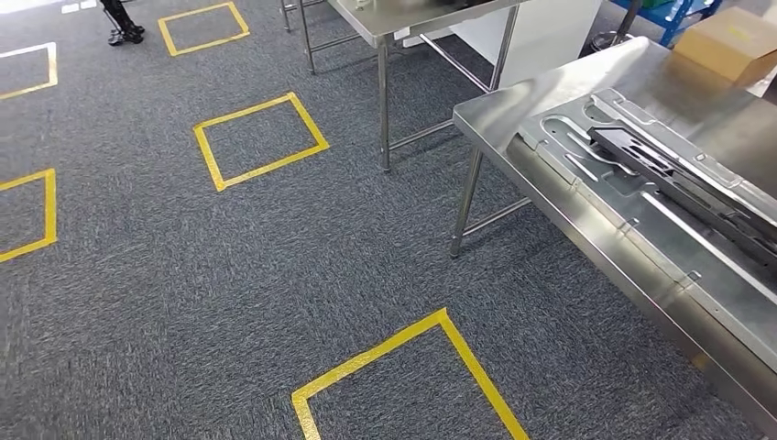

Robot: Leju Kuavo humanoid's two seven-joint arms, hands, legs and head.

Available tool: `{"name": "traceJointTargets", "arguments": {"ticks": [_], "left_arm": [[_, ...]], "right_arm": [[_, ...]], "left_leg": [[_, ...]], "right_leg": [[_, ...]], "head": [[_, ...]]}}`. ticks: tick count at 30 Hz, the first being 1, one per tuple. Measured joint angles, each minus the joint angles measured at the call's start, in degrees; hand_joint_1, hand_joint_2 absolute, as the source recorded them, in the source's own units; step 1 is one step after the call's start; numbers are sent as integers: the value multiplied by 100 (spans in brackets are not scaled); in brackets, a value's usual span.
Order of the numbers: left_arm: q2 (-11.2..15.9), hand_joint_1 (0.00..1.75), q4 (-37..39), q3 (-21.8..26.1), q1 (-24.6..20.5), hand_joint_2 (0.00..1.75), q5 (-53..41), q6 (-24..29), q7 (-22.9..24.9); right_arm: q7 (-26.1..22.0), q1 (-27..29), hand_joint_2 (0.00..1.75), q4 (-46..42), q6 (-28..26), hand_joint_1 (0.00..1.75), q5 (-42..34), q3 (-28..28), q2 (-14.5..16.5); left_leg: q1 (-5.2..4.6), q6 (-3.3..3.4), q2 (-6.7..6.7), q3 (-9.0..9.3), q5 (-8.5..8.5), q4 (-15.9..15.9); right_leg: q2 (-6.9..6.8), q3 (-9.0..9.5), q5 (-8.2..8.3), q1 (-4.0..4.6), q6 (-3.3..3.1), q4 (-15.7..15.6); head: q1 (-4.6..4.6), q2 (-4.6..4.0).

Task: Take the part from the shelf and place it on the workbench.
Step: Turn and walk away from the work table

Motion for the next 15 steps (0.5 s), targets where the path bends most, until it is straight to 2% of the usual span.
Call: {"name": "traceJointTargets", "arguments": {"ticks": [1, 2, 4, 5, 6, 7, 8, 9, 10, 11, 12, 13, 14, 15], "left_arm": [[-5, 0, -1, 9, 1, 0, 21, 14, 2], [-10, 0, -2, 22, -1, 0, 46, 34, 3], [-22, 0, -2, 51, -19, 0, 96, 86, 9], [-27, 0, -2, 69, -29, 0, 116, 115, 10], [-34, 0, -4, 84, -37, 0, 124, 145, 11], [-42, 0, -8, 99, -41, 0, 128, 179, 12], [-50, 0, -13, 112, -43, 0, 139, 212, 15], [-58, 0, -20, 121, -49, 0, 161, 240, 19], [-66, 0, -28, 128, -58, 0, 181, 262, 22], [-74, 0, -39, 133, -70, 0, 200, 278, 25], [-81, 0, -49, 135, -83, 0, 211, 290, 26], [-87, 0, -58, 136, -92, 0, 213, 299, 27], [-92, 0, -69, 138, -91, 0, 219, 314, 31], [-102, 0, -76, 141, -84, 0, 229, 330, 34]], "right_arm": [[37, -12, 0, 6, 31, 0, 32, 27, 1], [71, -14, 0, 12, 59, 0, 67, 56, 2], [130, -1, 0, 14, 103, 0, 132, 104, -3], [151, 9, 0, 15, 120, 0, 163, 125, -7], [171, 13, 0, 17, 139, 0, 190, 145, -12], [185, 10, 0, 17, 161, 0, 217, 169, -16], [196, 5, 0, 18, 187, 0, 244, 194, -18], [204, -3, 0, 18, 214, 0, 272, 217, -19], [209, -5, 0, 18, 239, 0, 301, 238, -20], [213, -4, 0, 19, 262, 0, 328, 255, -21], [215, -9, 0, 21, 279, 0, 352, 269, -22], [217, -15, 0, 23, 292, 0, 377, 286, -22], [217, -30, 0, 24, 303, 0, 401, 307, -22], [218, -48, 0, 24, 310, 0, 433, 333, -21]], "left_leg": [[10, -22, 65, -59, -119, 97], [27, -44, 177, -143, -355, 309], [82, -115, 397, -323, -957, 1005], [112, -159, 443, -378, -1120, 1359], [138, -196, 464, -378, -1119, 1603], [164, -226, 482, -305, -971, 1690], [186, -246, 517, -138, -760, 1590], [203, -255, 596, 123, -600, 1315], [205, -249, 735, 491, -551, 890], [191, -226, 861, 831, -622, 424], [171, -188, 960, 1087, -746, 35], [144, -140, 990, 1224, -844, -216], [126, -84, 939, 1225, -884, -328], [123, -29, 885, 1199, -864, -359]], "right_leg": [[-78, -50, 64, -11, -46, -13], [-160, -117, 133, -21, -80, -25], [-325, -270, 247, -5, -105, -22], [-410, -349, 297, 0, -92, -19], [-494, -426, 342, 2, -77, -15], [-573, -501, 385, 2, -60, -9], [-649, -573, 429, 2, -37, 1], [-719, -629, 470, 2, -12, 16], [-781, -667, 502, 6, 18, 36], [-843, -688, 529, 11, 53, 58], [-907, -700, 555, 13, 93, 80], [-979, -712, 585, 8, 136, 92], [-1052, -723, 616, -2, 180, 99], [-1038, -742, 616, -22, 225, 123]], "head": [[-1, -1], [-1, 0], [-3, 1], [-3, 1], [-3, 1], [-3, 1], [-2, 1], [-3, 1], [-3, 1], [-2, 1], [-2, 0], [-1, 0], [-1, 1], [0, 0]]}}
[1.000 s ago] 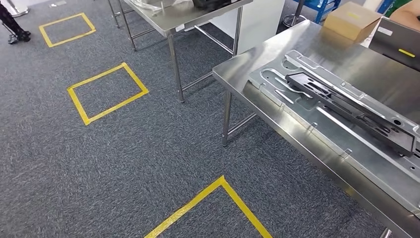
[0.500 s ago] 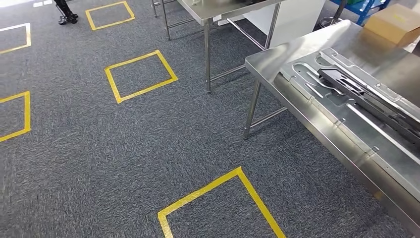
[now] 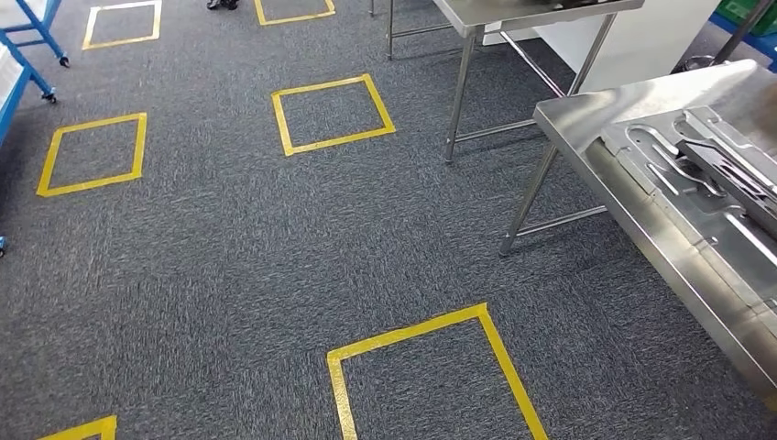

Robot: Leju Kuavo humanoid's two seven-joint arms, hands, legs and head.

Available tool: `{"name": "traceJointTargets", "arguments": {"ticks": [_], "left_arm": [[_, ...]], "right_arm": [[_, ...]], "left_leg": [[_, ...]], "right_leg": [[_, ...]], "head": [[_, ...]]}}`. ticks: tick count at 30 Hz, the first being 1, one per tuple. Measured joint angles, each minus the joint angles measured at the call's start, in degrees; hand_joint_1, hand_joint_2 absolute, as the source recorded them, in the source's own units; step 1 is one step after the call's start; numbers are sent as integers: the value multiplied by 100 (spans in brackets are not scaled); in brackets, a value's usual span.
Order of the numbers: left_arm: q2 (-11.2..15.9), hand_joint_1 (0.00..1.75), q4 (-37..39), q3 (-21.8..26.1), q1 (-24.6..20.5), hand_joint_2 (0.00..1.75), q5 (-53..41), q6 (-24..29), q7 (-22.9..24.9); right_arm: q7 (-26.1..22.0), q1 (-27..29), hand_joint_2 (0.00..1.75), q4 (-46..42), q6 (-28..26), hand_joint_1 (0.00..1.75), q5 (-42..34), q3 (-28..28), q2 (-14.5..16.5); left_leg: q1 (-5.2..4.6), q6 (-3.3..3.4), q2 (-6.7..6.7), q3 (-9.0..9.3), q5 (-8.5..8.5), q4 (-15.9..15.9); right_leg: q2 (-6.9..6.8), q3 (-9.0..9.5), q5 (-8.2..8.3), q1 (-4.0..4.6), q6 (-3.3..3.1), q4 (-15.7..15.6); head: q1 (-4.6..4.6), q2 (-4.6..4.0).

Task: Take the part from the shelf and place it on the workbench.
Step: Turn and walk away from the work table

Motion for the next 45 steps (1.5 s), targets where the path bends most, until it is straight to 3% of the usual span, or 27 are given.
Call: {"name": "traceJointTargets", "arguments": {"ticks": [2, 4, 5, 7, 8, 10, 12, 14, 16, 18, 20, 21, 22, 24, 26, 28, 30, 32, 34, 35, 36, 37, 38, 39, 41, 43, 45], "left_arm": [[-18, 0, -15, 20, 24, 0, 43, 57, 19], [-33, 0, -25, 45, 27, 0, 80, 123, 46], [-39, 0, -27, 59, 26, 0, 87, 148, 60], [-54, 0, -29, 82, 30, 0, 87, 175, 74], [-60, 0, -30, 91, 32, 0, 87, 187, 79], [-85, 0, -32, 99, 29, 0, 89, 220, 97], [-117, 0, -37, 102, 15, 0, 91, 272, 125], [-135, 0, -45, 104, 16, 0, 91, 312, 158], [-139, 0, -51, 107, 30, 0, 91, 325, 185], [-139, 0, -53, 109, 26, 0, 91, 331, 195], [-139, 0, -54, 109, 20, 0, 90, 334, 202], [-139, 0, -55, 109, 22, 0, 86, 334, 219], [-139, 0, -55, 109, 29, 0, 79, 334, 248], [-134, 0, -54, 109, 42, 0, 51, 326, 362], [-128, 0, -52, 92, 32, 0, -31, 267, 467], [-125, 0, -52, 43, 19, 0, -152, 154, 456], [-116, 0, -52, -31, 26, 0, -245, 33, 348], [-103, 0, -52, -97, 30, 0, -297, -43, 260], [-86, 0, -52, -147, 25, 0, -325, -72, 223], [-77, 0, -52, -169, 25, 0, -337, -88, 187], [-69, 0, -52, -190, 28, 0, -343, -112, 123], [-63, 0, -52, -207, 34, 0, -351, -144, 23], [-58, 0, -52, -234, 40, 0, -368, -186, -127], [-55, 0, -52, -271, 43, 0, -397, -228, -301], [-51, 0, -53, -363, 39, 0, -451, -307, -650], [-48, 0, -58, -440, 30, 0, -459, -349, -819], [-45, 0, -63, -476, 35, 0, -449, -347, -720]], "right_arm": [[11, -12, 0, 1, 16, 0, 94, 57, 2], [49, -7, 0, 4, 38, 0, 195, 118, 9], [74, -5, 0, 8, 47, 0, 231, 149, 14], [105, -5, 0, 14, 57, 0, 271, 198, 20], [110, -10, 0, 15, 61, 0, 286, 213, 22], [111, -25, 0, 15, 72, 0, 330, 247, 21], [110, -48, 0, 15, 95, 0, 394, 292, 24], [110, -98, 0, 14, 123, 0, 469, 342, 42], [114, -152, 0, 13, 145, 0, 536, 394, 84], [121, -175, 0, 13, 157, 0, 577, 440, 124], [128, -183, 0, 13, 162, 0, 594, 466, 141], [129, -189, 0, 13, 163, 0, 604, 476, 149], [125, -198, 0, 13, 163, 0, 619, 490, 156], [86, -231, 0, 12, 162, 0, 672, 532, 186], [15, -272, 0, 7, 148, 0, 723, 589, 216], [-54, -300, 0, -1, 103, 0, 746, 630, 228], [-126, -316, 0, -8, 36, 0, 742, 640, 231], [-182, -310, 0, -14, -9, 0, 733, 641, 231], [-206, -275, 0, -14, -24, 0, 722, 641, 229], [-209, -252, 0, -13, -35, 0, 706, 641, 227], [-204, -231, 0, -13, -52, 0, 680, 641, 224], [-193, -212, 0, -13, -76, 0, 648, 640, 219], [-177, -196, 0, -13, -105, 0, 615, 638, 209], [-157, -185, 0, -13, -131, 0, 588, 634, 195], [-133, -165, 0, -13, -163, 0, 556, 615, 147], [-129, -171, 0, -11, -167, 0, 551, 596, 102], [-129, -221, 0, -14, -140, 0, 586, 591, 86]], "left_leg": [[-6, 108, -106, -65, 83, -19], [-40, 189, -207, -151, 151, -6], [-68, 216, -274, -199, 176, 11], [-119, 237, -428, -275, 207, 65], [-136, 238, -506, -295, 212, 98], [-157, 230, -641, -327, 209, 161], [-158, 194, -749, -388, 213, 213], [-141, 136, -848, -455, 234, 230], [-140, 83, -802, -509, 186, 312], [-132, 18, -592, -734, -85, 782], [-88, -56, -462, -1149, -436, 1571], [-61, -86, -445, -1305, -509, 1855], [-33, -110, -430, -1361, -468, 1935], [12, -146, -340, -1127, -96, 1414], [18, -133, -74, -753, 237, 619], [-7, -57, 51, -633, 311, 307], [-23, 41, -81, -657, 338, 292], [-21, 131, -195, -650, 387, 251], [-28, 188, -304, -657, 422, 231], [-42, 202, -365, -670, 429, 233], [-57, 209, -434, -678, 432, 236], [-71, 212, -507, -681, 434, 239], [-80, 212, -586, -677, 434, 243], [-86, 209, -666, -669, 432, 250], [-95, 186, -813, -676, 419, 284], [-99, 134, -923, -718, 412, 317], [-95, 66, -1005, -753, 423, 315]], "right_leg": [[287, -125, -228, -32, 50, 292], [643, -428, -680, -42, 52, 1025], [715, -582, -855, -37, 42, 1414], [752, -634, -875, -17, 3, 1666], [773, -495, -731, 0, -30, 1451], [956, -53, -392, 36, -121, 668], [1130, 199, -268, 57, -183, 144], [1101, 213, -277, 62, -204, 44], [984, 236, -245, 32, -247, -19], [837, 262, -223, 7, -287, -76], [685, 260, -230, 13, -297, -79], [610, 260, -235, 13, -295, -78], [540, 263, -241, 12, -290, -76], [414, 282, -260, 4, -262, -66], [311, 302, -292, 20, -208, -44], [224, 314, -313, 48, -138, -30], [157, 327, -326, 35, -60, -26], [338, 261, -484, 2, 3, 158], [633, -36, -871, -12, 19, 804], [707, -244, -1061, -11, 15, 1225], [736, -418, -1165, -8, 10, 1561], [747, -513, -1153, -4, 1, 1715], [758, -495, -1017, -2, -14, 1628], [788, -370, -795, -1, -35, 1319], [993, -30, -384, -2, -79, 507], [1132, 122, -258, 9, -111, 120], [1061, 127, -253, 16, -156, 88]], "head": [[1, 1], [2, 0], [2, 0], [2, 0], [2, 1], [2, 0], [1, -1], [1, 0], [-1, 0], [-1, 0], [-1, 1], [-1, 0], [-1, -1], [0, -1], [1, 1], [1, 1], [1, 0], [2, 1], [2, 1], [2, 1], [2, 1], [2, 1], [2, 1], [2, 1], [2, 1], [2, 1], [1, 1]]}}
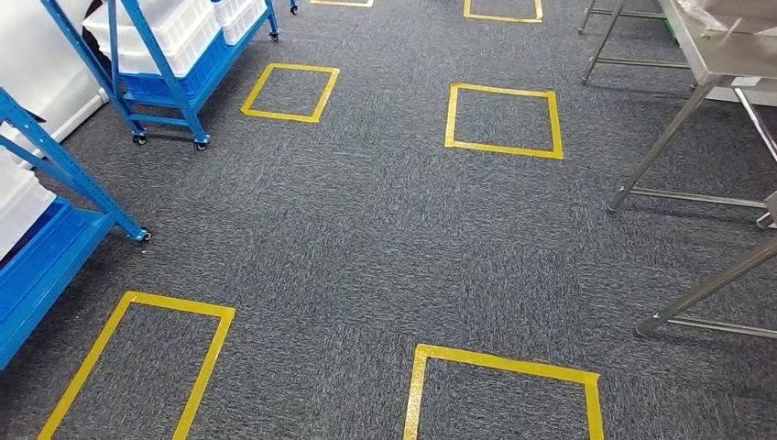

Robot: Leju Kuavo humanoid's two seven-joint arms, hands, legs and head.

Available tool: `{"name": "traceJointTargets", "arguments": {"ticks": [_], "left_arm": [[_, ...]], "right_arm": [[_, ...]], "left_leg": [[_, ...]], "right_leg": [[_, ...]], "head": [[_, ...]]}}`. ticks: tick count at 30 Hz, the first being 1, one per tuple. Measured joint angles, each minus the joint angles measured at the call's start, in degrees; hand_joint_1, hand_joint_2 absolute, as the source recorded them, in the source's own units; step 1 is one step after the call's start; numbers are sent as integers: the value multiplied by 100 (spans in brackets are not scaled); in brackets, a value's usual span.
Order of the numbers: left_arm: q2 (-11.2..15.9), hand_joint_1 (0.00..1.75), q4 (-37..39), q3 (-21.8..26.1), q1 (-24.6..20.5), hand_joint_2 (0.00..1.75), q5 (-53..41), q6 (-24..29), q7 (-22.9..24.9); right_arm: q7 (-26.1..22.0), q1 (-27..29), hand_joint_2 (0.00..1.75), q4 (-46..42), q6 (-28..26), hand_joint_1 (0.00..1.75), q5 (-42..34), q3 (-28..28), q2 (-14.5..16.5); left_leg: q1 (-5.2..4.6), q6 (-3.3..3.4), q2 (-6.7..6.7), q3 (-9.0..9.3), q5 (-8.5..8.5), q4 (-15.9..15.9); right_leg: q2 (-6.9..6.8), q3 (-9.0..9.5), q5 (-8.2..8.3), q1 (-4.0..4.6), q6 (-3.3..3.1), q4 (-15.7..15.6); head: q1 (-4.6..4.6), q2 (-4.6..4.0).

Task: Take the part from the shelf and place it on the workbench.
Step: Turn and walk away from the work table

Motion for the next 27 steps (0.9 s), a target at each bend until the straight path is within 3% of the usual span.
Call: {"name": "traceJointTargets", "arguments": {"ticks": [1, 3, 5, 6, 7, 8, 9, 11, 12, 14, 15, 16, 18, 20, 22, 23, 24, 25, 27], "left_arm": [[1, 0, -1, -3, 5, 0, 6, 29, 154], [0, 0, 2, -3, -3, 0, 15, 137, 607], [-4, 0, 8, -2, -21, 0, 25, 266, 1056], [-8, 0, 11, -1, -26, 0, 30, 319, 1213], [-11, 0, 14, 1, -23, 0, 36, 362, 1310], [-15, 0, 16, 3, -18, 0, 42, 395, 1373], [-16, 0, 17, 5, -14, 0, 53, 421, 1412], [-19, 0, 19, 9, -21, 0, 91, 471, 1438], [-23, 0, 19, 10, -30, 0, 108, 500, 1415], [-35, 0, 19, 11, -32, 0, 118, 544, 1279], [-38, 0, 17, 11, -20, 0, 110, 537, 1138], [-39, 0, 15, 7, -4, 0, 89, 494, 970], [-4, 0, 10, -32, 16, 0, -20, 334, 618], [59, 0, 9, -140, 14, 0, -206, 229, 390], [108, 0, 16, -267, 18, 0, -361, 242, 267], [129, 0, 30, -321, 25, 0, -404, 260, 250], [152, 0, 51, -364, 33, 0, -434, 272, 280], [178, 0, 79, -403, 40, 0, -466, 281, 370], [231, 0, 133, -462, 38, 0, -512, 299, 727]], "right_arm": [[1, -31, 0, -3, 25, 0, 35, 0, -1], [2, -80, 0, -11, 88, 0, 121, 2, 5], [16, -120, 0, -14, 152, 0, 204, 7, 18], [30, -135, 0, -15, 178, 0, 237, 10, 25], [46, -149, 0, -15, 196, 0, 263, 11, 30], [59, -162, 0, -15, 208, 0, 284, 13, 36], [68, -176, 0, -16, 215, 0, 300, 15, 42], [89, -199, 0, -19, 227, 0, 336, 26, 55], [103, -205, 0, -19, 237, 0, 351, 34, 58], [131, -214, 0, -19, 266, 0, 361, 44, 58], [133, -218, 0, -21, 290, 0, 340, 46, 52], [122, -217, 0, -23, 309, 0, 293, 44, 32], [48, -167, 0, -27, 333, 0, 117, 5, -34], [-78, -55, 0, -19, 311, 0, -117, -117, -119], [-182, 66, 0, 0, 243, 0, -302, -284, -206], [-225, 125, 0, 10, 195, 0, -363, -365, -247], [-269, 175, 0, 17, 147, 0, -412, -435, -278], [-331, 216, 0, 22, 93, 0, -455, -504, -305], [-504, 253, 0, 29, -1, 0, -503, -621, -340]], "left_leg": [[1, -29, 37, -18, -21, 30], [-5, -81, 266, -175, -238, 368], [17, -122, 500, -535, -627, 1122], [34, -143, 541, -714, -766, 1480], [50, -161, 561, -813, -802, 1676], [66, -175, 584, -793, -717, 1630], [79, -184, 629, -658, -545, 1365], [82, -170, 844, -214, -180, 524], [71, -145, 937, -52, -80, 219], [35, -88, 987, 41, -44, 7], [32, -54, 919, 32, -29, -7], [37, -20, 862, 41, -12, -33], [58, 59, 749, 67, 33, -98], [57, 107, 629, 59, 62, -117], [44, 120, 473, 40, 70, -103], [40, 117, 387, 39, 68, -92], [39, 110, 306, 41, 64, -76], [41, 98, 230, 44, 55, -57], [29, 49, 115, 17, 31, -2]], "right_leg": [[-54, 10, 14, -7, -34, -24], [-186, 32, 37, -24, -109, -75], [-337, 37, 32, -3, -151, -82], [-417, 38, 25, 6, -157, -81], [-498, 40, 18, 11, -156, -79], [-577, 44, 11, 13, -149, -78], [-653, 54, 2, 13, -138, -77], [-786, 85, -25, 25, -99, -72], [-840, 101, -39, 34, -71, -68], [-932, 125, -56, 46, -7, -64], [-981, 141, -61, 39, 27, -68], [-979, 155, -81, 23, 63, -53], [-756, 73, -279, -7, 116, 196], [-433, -252, -668, -23, 134, 892], [-327, -570, -880, -23, 143, 1526], [-311, -609, -819, -23, 142, 1574], [-292, -542, -650, -24, 136, 1393], [-237, -394, -421, -30, 125, 1038], [8, -109, -101, -46, 100, 331]], "head": [[0, 0], [-2, 0], [-4, -1], [-4, 0], [-3, 0], [-3, 0], [-3, 1], [-3, 1], [-3, 1], [-2, 1], [-2, 1], [-2, 1], [-1, 0], [1, 0], [1, 0], [1, 0], [1, 1], [1, 1], [1, 0]]}}
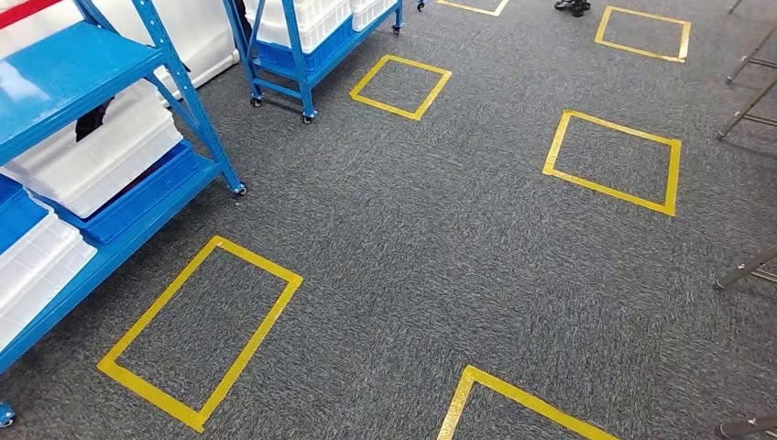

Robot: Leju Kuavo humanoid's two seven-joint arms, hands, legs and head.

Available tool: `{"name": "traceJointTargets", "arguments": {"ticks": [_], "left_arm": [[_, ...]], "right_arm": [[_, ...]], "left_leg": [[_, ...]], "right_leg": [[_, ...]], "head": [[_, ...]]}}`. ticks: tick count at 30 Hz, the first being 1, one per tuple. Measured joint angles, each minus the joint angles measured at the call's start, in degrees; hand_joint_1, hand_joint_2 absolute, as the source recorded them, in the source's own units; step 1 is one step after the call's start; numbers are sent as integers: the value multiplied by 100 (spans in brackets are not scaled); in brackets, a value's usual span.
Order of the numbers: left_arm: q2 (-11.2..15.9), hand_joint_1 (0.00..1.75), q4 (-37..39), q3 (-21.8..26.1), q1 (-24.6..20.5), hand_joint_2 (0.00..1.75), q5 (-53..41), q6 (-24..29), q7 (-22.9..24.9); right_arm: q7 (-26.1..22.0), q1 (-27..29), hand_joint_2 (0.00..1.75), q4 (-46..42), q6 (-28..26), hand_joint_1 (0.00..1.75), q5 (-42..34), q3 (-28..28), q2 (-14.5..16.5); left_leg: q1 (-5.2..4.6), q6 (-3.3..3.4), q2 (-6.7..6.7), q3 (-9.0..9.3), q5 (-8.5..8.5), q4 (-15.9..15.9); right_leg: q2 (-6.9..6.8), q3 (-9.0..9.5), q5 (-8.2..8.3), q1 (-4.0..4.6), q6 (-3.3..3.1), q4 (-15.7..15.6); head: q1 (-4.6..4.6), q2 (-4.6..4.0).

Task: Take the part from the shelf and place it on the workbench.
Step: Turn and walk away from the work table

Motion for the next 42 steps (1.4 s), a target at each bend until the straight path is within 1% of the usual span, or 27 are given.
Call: {"name": "traceJointTargets", "arguments": {"ticks": [2, 4, 6, 8, 10, 11, 12, 13, 15, 17, 19, 20, 21, 23, 25, 26, 27, 28, 30, 32, 34, 35, 37, 39, 40, 41, 42], "left_arm": [[54, 0, 40, -43, -15, 0, -20, 19, 373], [99, 0, 66, -74, -16, 0, -15, 16, 601], [127, 0, 91, -81, -16, 0, -1, -9, 763], [140, 0, 114, -82, -30, 0, 7, -43, 925], [152, 0, 129, -87, -41, 0, -13, -113, 1068], [163, 0, 137, -94, -39, 0, -40, -164, 1099], [179, 0, 145, -107, -35, 0, -78, -225, 1075], [200, 0, 152, -126, -34, 0, -126, -291, 991], [254, 0, 160, -196, -48, 0, -237, -418, 655], [302, 0, 161, -285, -72, 0, -314, -504, 318], [331, 0, 163, -360, -73, 0, -358, -539, 102], [342, 0, 167, -398, -66, 0, -391, -552, -35], [346, 0, 173, -441, -62, 0, -433, -562, -218], [348, 0, 191, -535, -86, 0, -501, -575, -621], [349, 0, 212, -617, -124, 0, -519, -564, -828], [350, 0, 225, -643, -131, 0, -518, -551, -831], [352, 0, 239, -661, -129, 0, -516, -531, -788], [354, 0, 253, -671, -119, 0, -514, -501, -709], [355, 0, 289, -675, -91, 0, -507, -411, -463], [355, 0, 317, -675, -60, 0, -502, -310, -194], [356, 0, 340, -675, -17, 0, -500, -253, -43], [357, 0, 351, -675, 9, 0, -500, -240, -11], [361, 0, 366, -675, 35, 0, -499, -229, 36], [358, 0, 381, -675, 27, 0, -496, -220, 115], [355, 0, 390, -675, 23, 0, -493, -213, 167], [351, 0, 396, -674, 30, 0, -482, -197, 217], [347, 0, 400, -672, 44, 0, -456, -175, 253]], "right_arm": [[-149, -15, 0, 4, -66, 0, -14, -85, -14], [-220, -60, 0, 4, -102, 0, -7, -128, -16], [-268, -100, 0, 3, -132, 0, 11, -146, -15], [-318, -115, 0, 2, -159, 0, 26, -167, -14], [-352, -117, 0, 2, -175, 0, 18, -196, -14], [-358, -117, 0, 2, -181, 0, 2, -210, -14], [-355, -116, 0, 3, -186, 0, -27, -226, -14], [-338, -111, 0, 7, -191, 0, -65, -245, -14], [-245, -76, 0, 26, -194, 0, -152, -302, -6], [-131, -41, 0, 52, -193, 0, -211, -366, 8], [-22, -34, 0, 67, -192, 0, -249, -408, 29], [57, -32, 0, 69, -190, 0, -273, -428, 42], [149, -23, 0, 72, -188, 0, -297, -456, 55], [312, 13, 0, 82, -183, 0, -334, -523, 71], [368, 57, 0, 95, -188, 0, -359, -586, 76], [352, 71, 0, 101, -195, 0, -369, -613, 79], [316, 78, 0, 105, -203, 0, -376, -638, 81], [268, 80, 0, 107, -214, 0, -380, -656, 85], [169, 84, 0, 113, -240, 0, -379, -675, 88], [92, 85, 0, 121, -269, 0, -373, -690, 92], [57, 63, 0, 125, -285, 0, -367, -703, 98], [50, 48, 0, 125, -286, 0, -364, -708, 107], [41, 37, 0, 126, -289, 0, -359, -710, 124], [36, 51, 0, 126, -292, 0, -352, -712, 130], [36, 57, 0, 126, -295, 0, -342, -713, 130], [37, 60, 0, 126, -296, 0, -324, -713, 130], [43, 58, 0, 126, -296, 0, -299, -713, 132]], "left_leg": [[-6, -67, -80, -53, -9, 30], [7, -134, -151, -88, -4, 35], [3, -187, 22, -184, -145, 242], [7, -230, 328, -489, -520, 906], [26, -265, 449, -827, -806, 1617], [31, -273, 469, -876, -796, 1724], [34, -275, 493, -800, -671, 1582], [33, -265, 543, -621, -481, 1244], [1, -203, 814, -184, -164, 416], [-45, -129, 966, -7, -85, 54], [-44, -74, 843, -1, -70, 25], [-30, -48, 785, 18, -51, -9], [-11, -15, 730, 39, -28, -44], [5, 29, 604, 45, 8, -83], [4, 43, 444, 30, 16, -78], [3, 41, 358, 33, 14, -73], [4, 33, 273, 42, 8, -66], [8, 20, 193, 56, -2, -55], [11, -25, 53, 58, -33, -15], [14, -83, -64, 20, -47, 14], [26, -149, -181, -13, -38, 9], [31, -177, -167, -28, -55, 29], [21, -232, 91, -169, -234, 312], [30, -276, 393, -508, -587, 1010], [45, -296, 442, -697, -730, 1386], [57, -313, 463, -820, -776, 1622], [64, -323, 480, -843, -711, 1655]], "right_leg": [[118, 89, 62, 9, -40, -260], [-12, 90, 82, 14, -113, -281], [-153, 104, 105, 3, -197, -322], [-310, 111, 102, 22, -252, -338], [-482, 114, 85, 47, -269, -334], [-564, 120, 74, 53, -269, -333], [-639, 132, 61, 57, -263, -332], [-709, 152, 45, 60, -254, -332], [-838, 203, 5, 77, -217, -329], [-948, 243, -28, 93, -163, -326], [-1024, 277, -50, 93, -103, -332], [-953, 286, -84, 84, -73, -307], [-811, 249, -171, 70, -48, -203], [-460, -14, -498, 41, -20, 355], [-336, -393, -776, 33, -7, 1071], [-325, -496, -763, 31, 0, 1228], [-315, -500, -631, 27, 2, 1169], [-285, -400, -401, 20, 0, 888], [-49, -103, 2, -6, -7, 131], [131, 41, 109, -11, -17, -234], [52, 54, 95, 2, -60, -255], [-17, 70, 100, -1, -98, -278], [-173, 104, 109, -13, -184, -332], [-339, 122, 95, 10, -240, -349], [-420, 126, 84, 22, -250, -348], [-496, 135, 70, 30, -254, -346], [-566, 150, 53, 36, -252, -345]], "head": [[-1, 0], [-1, 1], [-1, 1], [-2, 0], [-2, 0], [-2, 0], [-2, 1], [-2, 0], [-1, -1], [-1, 0], [-2, 1], [-1, 0], [0, -1], [1, -1], [1, 0], [1, 0], [1, 0], [1, 0], [1, 0], [1, 0], [-1, 0], [-1, 0], [-3, 0], [-3, -1], [-2, 0], [-2, -1], [-2, -1]]}}
